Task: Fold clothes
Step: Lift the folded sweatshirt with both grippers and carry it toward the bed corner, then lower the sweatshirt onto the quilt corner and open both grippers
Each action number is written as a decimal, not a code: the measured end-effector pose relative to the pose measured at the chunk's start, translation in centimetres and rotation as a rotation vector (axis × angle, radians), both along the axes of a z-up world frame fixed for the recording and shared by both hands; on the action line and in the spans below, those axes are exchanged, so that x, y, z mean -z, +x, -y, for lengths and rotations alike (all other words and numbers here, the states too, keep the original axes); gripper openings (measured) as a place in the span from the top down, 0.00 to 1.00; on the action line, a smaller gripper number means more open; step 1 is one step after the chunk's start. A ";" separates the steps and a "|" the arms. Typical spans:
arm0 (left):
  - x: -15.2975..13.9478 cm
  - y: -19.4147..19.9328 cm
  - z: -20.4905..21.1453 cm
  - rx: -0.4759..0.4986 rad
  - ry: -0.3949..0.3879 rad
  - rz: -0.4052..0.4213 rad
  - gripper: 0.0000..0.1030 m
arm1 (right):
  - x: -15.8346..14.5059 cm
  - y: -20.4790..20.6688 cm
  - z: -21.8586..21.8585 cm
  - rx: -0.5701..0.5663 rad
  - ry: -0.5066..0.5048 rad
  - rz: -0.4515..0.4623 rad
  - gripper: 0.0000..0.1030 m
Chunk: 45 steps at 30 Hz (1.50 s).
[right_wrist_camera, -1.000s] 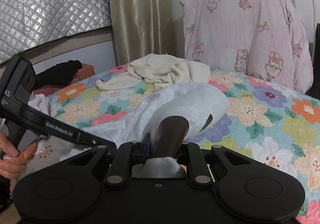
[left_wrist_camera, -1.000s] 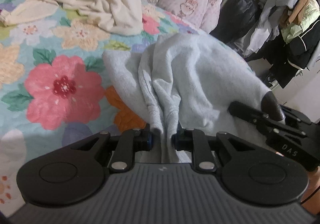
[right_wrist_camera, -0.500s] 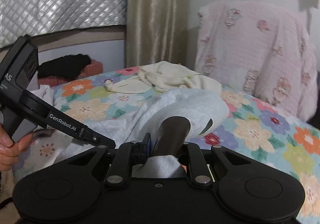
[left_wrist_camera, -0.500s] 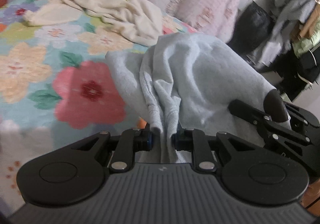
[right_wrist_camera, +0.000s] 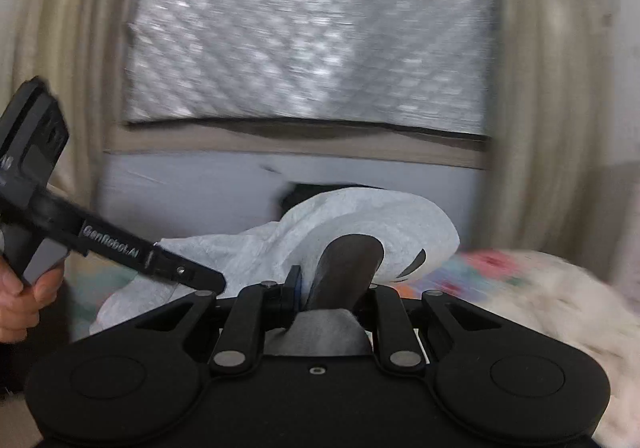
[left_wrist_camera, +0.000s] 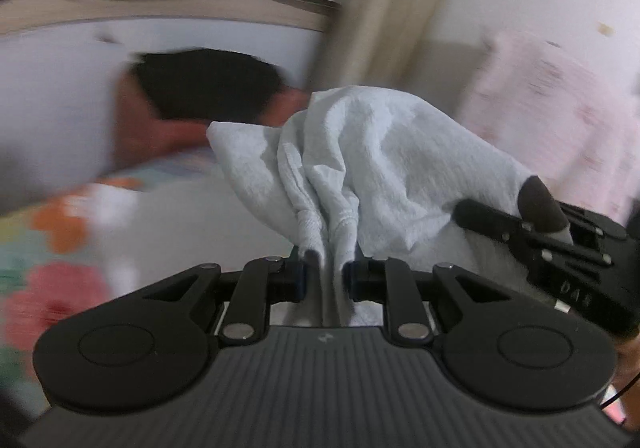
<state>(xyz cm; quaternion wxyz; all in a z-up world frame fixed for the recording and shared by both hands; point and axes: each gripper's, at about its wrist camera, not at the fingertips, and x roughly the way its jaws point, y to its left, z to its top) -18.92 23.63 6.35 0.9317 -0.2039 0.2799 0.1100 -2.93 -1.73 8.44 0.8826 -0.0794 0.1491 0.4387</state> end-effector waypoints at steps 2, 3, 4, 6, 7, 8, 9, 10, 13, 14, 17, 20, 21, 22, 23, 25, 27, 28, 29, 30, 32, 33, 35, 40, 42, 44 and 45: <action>0.6 -0.9 -2.6 -0.074 0.022 -0.021 0.83 | 0.6 2.0 -3.9 -0.058 0.014 -0.064 0.81; 1.4 -1.0 -3.7 -0.104 0.039 -0.040 0.83 | 1.1 2.9 -5.8 -0.080 0.012 -0.094 0.81; 2.4 -1.0 -4.5 -0.128 0.043 -0.046 0.83 | 1.8 3.7 -7.6 -0.098 0.003 -0.118 0.81; 4.4 -0.9 -6.1 -0.167 0.027 -0.061 0.83 | 3.7 5.1 -10.4 -0.113 -0.010 -0.189 0.81; 5.5 -0.9 -6.8 -0.171 -0.026 -0.064 0.83 | 4.7 5.8 -11.4 -0.109 -0.022 -0.220 0.81; 6.6 -0.9 -7.6 -0.174 -0.080 -0.066 0.83 | 5.6 6.3 -12.1 -0.093 -0.033 -0.247 0.81; 6.8 -0.9 -7.7 -0.174 -0.076 -0.062 0.83 | 6.2 6.7 -12.5 -0.073 -0.038 -0.275 0.81; 7.0 -0.9 -7.7 -0.174 -0.071 -0.057 0.83 | 6.5 6.6 -12.6 -0.063 -0.035 -0.284 0.81; 7.6 -0.4 -7.4 -0.184 -0.007 -0.082 0.81 | 6.6 6.3 -12.6 -0.101 -0.036 -0.251 0.81; 8.2 -0.2 -7.6 -0.192 -0.014 -0.114 0.79 | 6.9 6.9 -12.6 -0.094 -0.047 -0.272 0.81; 9.9 0.6 -8.1 -0.268 -0.022 -0.217 0.59 | 9.2 9.1 -13.0 -0.014 -0.147 -0.391 0.74; 9.3 0.0 -7.6 -0.275 0.035 -0.195 0.52 | 11.3 9.0 -13.0 0.108 -0.271 -0.383 0.46; 8.8 -0.1 -7.6 -0.275 0.043 -0.178 0.52 | 11.4 8.4 -12.8 0.145 -0.279 -0.354 0.42; 8.4 -0.2 -7.5 -0.275 0.052 -0.162 0.52 | 11.1 7.7 -12.7 0.175 -0.283 -0.322 0.41; 8.0 -0.4 -7.5 -0.276 0.072 -0.139 0.52 | 10.7 6.9 -12.7 0.201 -0.286 -0.291 0.41; 7.7 -0.5 -7.6 -0.254 0.081 -0.106 0.52 | 9.5 5.3 -12.3 0.236 -0.261 -0.224 0.40; 8.2 0.6 -7.8 -0.207 0.045 -0.140 0.52 | 8.2 4.0 -11.7 0.204 -0.208 -0.180 0.40; 8.8 1.0 -7.9 -0.190 0.029 -0.170 0.52 | 7.9 3.3 -11.5 0.166 -0.184 -0.176 0.40; 9.6 1.3 -7.8 -0.188 0.035 -0.210 0.52 | 8.0 2.7 -11.6 0.134 -0.194 -0.182 0.40; 10.5 1.6 -7.6 -0.186 0.041 -0.251 0.52 | 8.5 2.3 -11.8 0.114 -0.222 -0.187 0.40; 11.8 2.1 -7.3 -0.186 0.062 -0.314 0.45 | 9.7 1.5 -12.5 0.091 -0.296 -0.188 0.40; 12.3 2.1 -7.4 -0.191 0.061 -0.324 0.38 | 10.9 1.3 -12.8 0.099 -0.337 -0.184 0.40; 13.0 2.3 -7.6 -0.202 0.047 -0.341 0.29 | 13.2 1.1 -13.0 0.114 -0.383 -0.190 0.38; 11.2 2.3 -6.3 -0.211 0.117 -0.367 0.26 | 13.2 1.0 -10.7 0.126 -0.315 -0.227 0.37; 9.8 2.2 -4.7 -0.209 0.179 -0.380 0.18 | 12.0 0.7 -9.1 0.144 -0.290 -0.230 0.37; 8.3 2.2 -2.8 -0.205 0.250 -0.386 0.16 | 10.6 -0.1 -6.7 0.176 -0.232 -0.236 0.34; 7.6 2.4 -1.6 -0.201 0.290 -0.382 0.14 | 9.8 -0.3 -5.1 0.199 -0.195 -0.247 0.31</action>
